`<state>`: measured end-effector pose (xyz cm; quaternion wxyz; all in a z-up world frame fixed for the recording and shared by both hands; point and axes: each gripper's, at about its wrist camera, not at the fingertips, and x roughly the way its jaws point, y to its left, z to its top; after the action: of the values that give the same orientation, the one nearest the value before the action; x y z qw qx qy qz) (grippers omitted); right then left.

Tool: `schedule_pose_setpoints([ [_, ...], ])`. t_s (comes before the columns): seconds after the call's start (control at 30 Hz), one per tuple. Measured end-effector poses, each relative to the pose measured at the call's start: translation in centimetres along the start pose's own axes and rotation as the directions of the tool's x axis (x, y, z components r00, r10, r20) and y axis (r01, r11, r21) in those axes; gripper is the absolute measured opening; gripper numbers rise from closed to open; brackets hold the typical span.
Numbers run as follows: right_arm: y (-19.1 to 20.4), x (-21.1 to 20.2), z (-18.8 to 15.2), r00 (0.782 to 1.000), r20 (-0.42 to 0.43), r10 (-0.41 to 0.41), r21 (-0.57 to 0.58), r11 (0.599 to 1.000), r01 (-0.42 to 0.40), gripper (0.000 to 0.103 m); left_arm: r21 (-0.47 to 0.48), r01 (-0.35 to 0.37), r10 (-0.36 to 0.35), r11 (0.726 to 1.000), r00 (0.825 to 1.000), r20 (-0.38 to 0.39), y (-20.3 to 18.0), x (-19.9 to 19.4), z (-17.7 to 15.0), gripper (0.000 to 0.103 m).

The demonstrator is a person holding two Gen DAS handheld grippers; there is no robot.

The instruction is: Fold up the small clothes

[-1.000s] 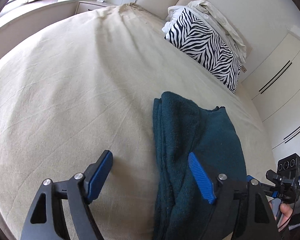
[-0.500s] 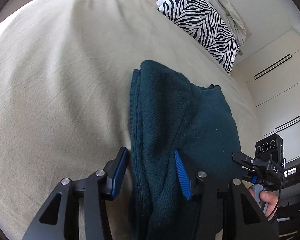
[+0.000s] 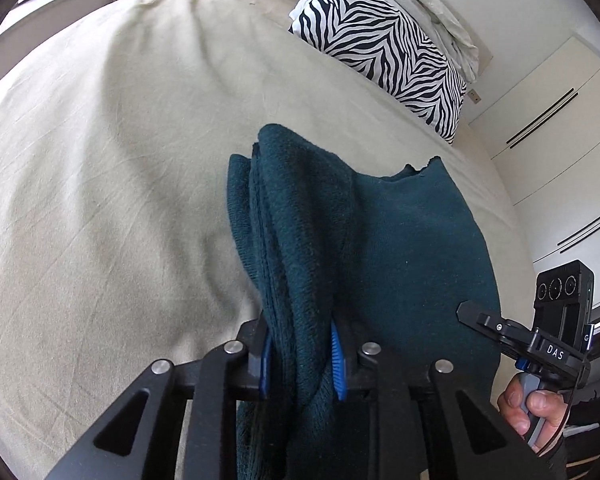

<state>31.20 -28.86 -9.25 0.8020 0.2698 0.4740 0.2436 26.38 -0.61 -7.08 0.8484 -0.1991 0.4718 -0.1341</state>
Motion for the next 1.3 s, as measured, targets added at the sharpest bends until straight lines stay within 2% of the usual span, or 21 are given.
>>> schedule_pose_setpoints([
  [0.17,-1.2,-3.5,1.0,0.999,0.04,0.019,0.028,0.999,-0.02,0.036,0.027,0.039,-0.039,0.999,0.999,0.016,-3.4,-0.3,0.9,0.024],
  [0.37,-3.9,-6.6,0.8,0.998,0.06,-0.009,0.061,0.998,0.005,0.036,0.037,0.07,-0.069,0.997,0.997,-0.023,-6.4,2.9,0.3,0.025],
  [0.47,-6.1,-7.7,0.1,0.997,0.066,-0.027,0.089,0.996,0.021,0.036,0.067,0.059,-0.056,0.996,0.997,-0.045,-7.7,5.2,-0.1,0.025],
  [0.53,-7.9,-7.2,-0.4,0.998,0.047,-0.041,0.132,0.991,0.035,0.037,0.062,0.033,-0.028,0.998,0.997,-0.071,-7.5,7.3,-0.5,0.026],
  [0.6,-9.7,-5.6,-1.0,0.998,0.022,-0.056,0.135,0.989,0.053,0.04,0.044,0.041,-0.038,0.998,0.997,-0.062,-6.9,8.3,-0.9,0.028],
  [0.67,-11.1,-5.3,-1.2,0.998,0.06,0.01,0.149,0.989,-0.019,0.04,0.029,0.061,-0.059,0.998,0.997,-0.052,-6.4,8.3,-1.2,0.029],
  [0.77,-11.1,-5.6,-1.4,0.997,0.081,0.02,0.133,0.991,-0.03,0.041,0.042,0.059,-0.057,0.997,0.997,-0.046,-6.3,8.1,-1.7,0.034],
  [0.87,-11.5,-5.9,-1.3,0.995,0.091,0.034,0.157,0.986,-0.048,0.044,0.001,0.079,-0.078,0.997,0.996,-0.037,-5.7,7.5,-2.1,0.038],
  [0.97,-10.9,-7.6,-1.4,0.992,0.125,-0.033,0.194,0.981,0.008,0.051,-0.015,0.064,-0.064,0.998,0.998,-0.01,-5.6,5.7,-2.7,0.044],
  [1.07,-9.6,-12.0,-2.3,0.962,0.248,-0.117,0.187,0.98,0.071,0.054,0.019,0.036,-0.038,0.999,0.996,0.079,-5.9,1.6,-4.2,0.06],
  [1.1,-8.9,-13.6,-2.8,0.948,0.287,-0.141,0.176,0.98,0.092,0.057,0.048,0.017,-0.023,0.999,0.993,0.114,-6.4,0.1,-5.0,0.071],
  [1.13,-8.0,-15.3,-3.4,0.932,0.322,-0.167,0.159,0.98,0.12,0.06,0.083,-0.017,0.004,0.996,0.988,0.154,-7.1,-1.4,-5.9,0.08],
  [1.17,-6.8,-16.7,-4.1,0.915,0.354,-0.191,0.131,0.979,0.153,0.064,0.121,-0.059,0.034,0.991,0.98,0.198,-7.9,-3.0,-7.0,0.084],
  [1.23,-4.4,-19.4,-6.0,0.877,0.412,-0.248,0.055,0.967,0.248,0.065,0.203,-0.155,0.089,0.967,0.95,0.299,-10.3,-6.1,-9.5,0.097],
  [1.27,-2.8,-20.5,-7.2,0.854,0.442,-0.273,0.012,0.954,0.298,0.066,0.241,-0.197,0.102,0.95,0.928,0.358,-11.5,-7.6,-10.8,0.099],
  [1.3,-1.2,-21.5,-8.6,0.83,0.476,-0.291,-0.03,0.938,0.346,0.069,0.272,-0.243,0.112,0.931,0.899,0.423,-12.7,-9.3,-12.3,0.103],
])
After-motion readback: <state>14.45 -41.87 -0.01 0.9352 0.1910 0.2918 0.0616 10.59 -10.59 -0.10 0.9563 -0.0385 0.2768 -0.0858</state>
